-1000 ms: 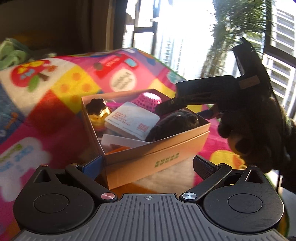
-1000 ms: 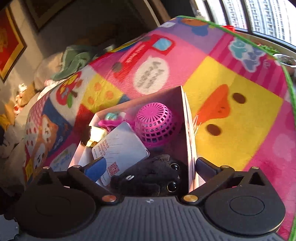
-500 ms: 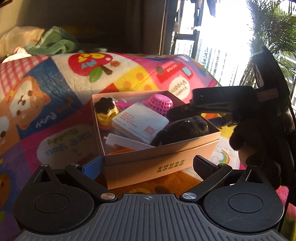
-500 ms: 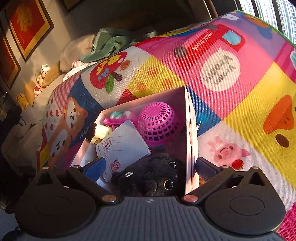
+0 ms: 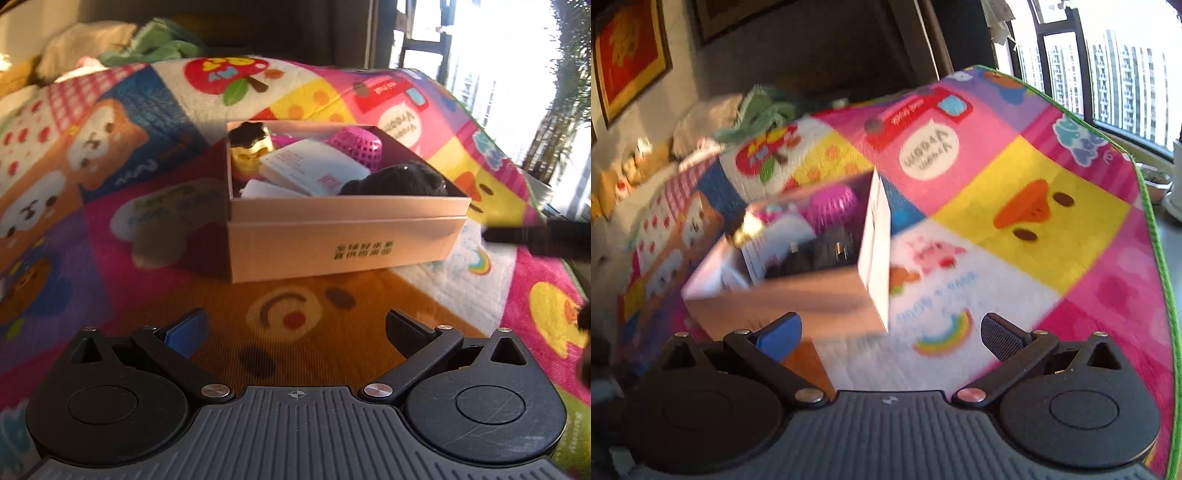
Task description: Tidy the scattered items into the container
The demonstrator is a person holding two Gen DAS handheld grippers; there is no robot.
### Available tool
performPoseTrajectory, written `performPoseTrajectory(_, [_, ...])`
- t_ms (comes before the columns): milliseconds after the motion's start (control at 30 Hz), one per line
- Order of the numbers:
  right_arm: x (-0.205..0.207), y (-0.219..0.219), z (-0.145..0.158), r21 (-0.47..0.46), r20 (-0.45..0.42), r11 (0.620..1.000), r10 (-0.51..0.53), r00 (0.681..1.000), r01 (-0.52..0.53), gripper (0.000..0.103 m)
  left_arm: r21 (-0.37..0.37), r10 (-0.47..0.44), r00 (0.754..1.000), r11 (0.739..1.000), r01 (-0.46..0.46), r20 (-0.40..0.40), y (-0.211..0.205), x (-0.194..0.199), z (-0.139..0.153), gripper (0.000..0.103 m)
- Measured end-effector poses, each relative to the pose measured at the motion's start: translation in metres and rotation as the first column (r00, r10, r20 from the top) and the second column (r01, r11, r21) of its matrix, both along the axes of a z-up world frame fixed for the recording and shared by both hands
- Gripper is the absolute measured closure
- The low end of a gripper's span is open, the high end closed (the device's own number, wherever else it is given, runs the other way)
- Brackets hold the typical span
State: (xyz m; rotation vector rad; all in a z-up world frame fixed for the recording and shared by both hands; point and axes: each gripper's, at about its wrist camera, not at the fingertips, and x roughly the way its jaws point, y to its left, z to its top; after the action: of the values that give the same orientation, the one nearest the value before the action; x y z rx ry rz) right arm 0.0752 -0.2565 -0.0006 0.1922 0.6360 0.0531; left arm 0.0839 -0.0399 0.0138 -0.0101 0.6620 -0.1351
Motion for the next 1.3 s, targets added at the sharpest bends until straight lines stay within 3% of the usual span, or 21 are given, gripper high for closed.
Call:
performPoseTrajectory(167, [-0.016, 0.021, -0.029, -0.166, -0.072, 0.986, 0.020, 0.997, -0.032, 0.000, 0.014, 0.033, 0.999, 0.999, -0.033, -0.003, -0.006, 0.002, -0.005, 0.000])
performPoseTrajectory(267, [-0.012, 0.023, -0.033, -0.170, -0.108, 0.984, 0.029, 0.994, -0.047, 0.000, 0.031, 0.038, 0.999, 0.999, -0.038, -0.009, -0.011, 0.008, -0.007, 0.000])
performPoseTrajectory(433, [-0.008, 0.034, -0.035, -0.217, -0.077, 0.972, 0.076, 0.994, -0.091, 0.000, 0.077, 0.061, 0.998, 0.995, -0.059, -0.021, -0.017, 0.012, -0.011, 0.000])
performPoseTrajectory(567, [0.005, 0.027, -0.037, -0.163, -0.054, 0.981, 0.093, 0.994, -0.101, 0.000, 0.067, 0.074, 0.997, 0.995, -0.072, -0.022, -0.015, 0.013, -0.011, 0.000])
performPoseTrajectory(1300, [0.006, 0.028, -0.038, -0.174, -0.054, 0.980, 0.084, 0.995, -0.093, 0.000, 0.071, 0.074, 0.997, 0.995, -0.073, -0.023, -0.015, 0.013, -0.011, 0.000])
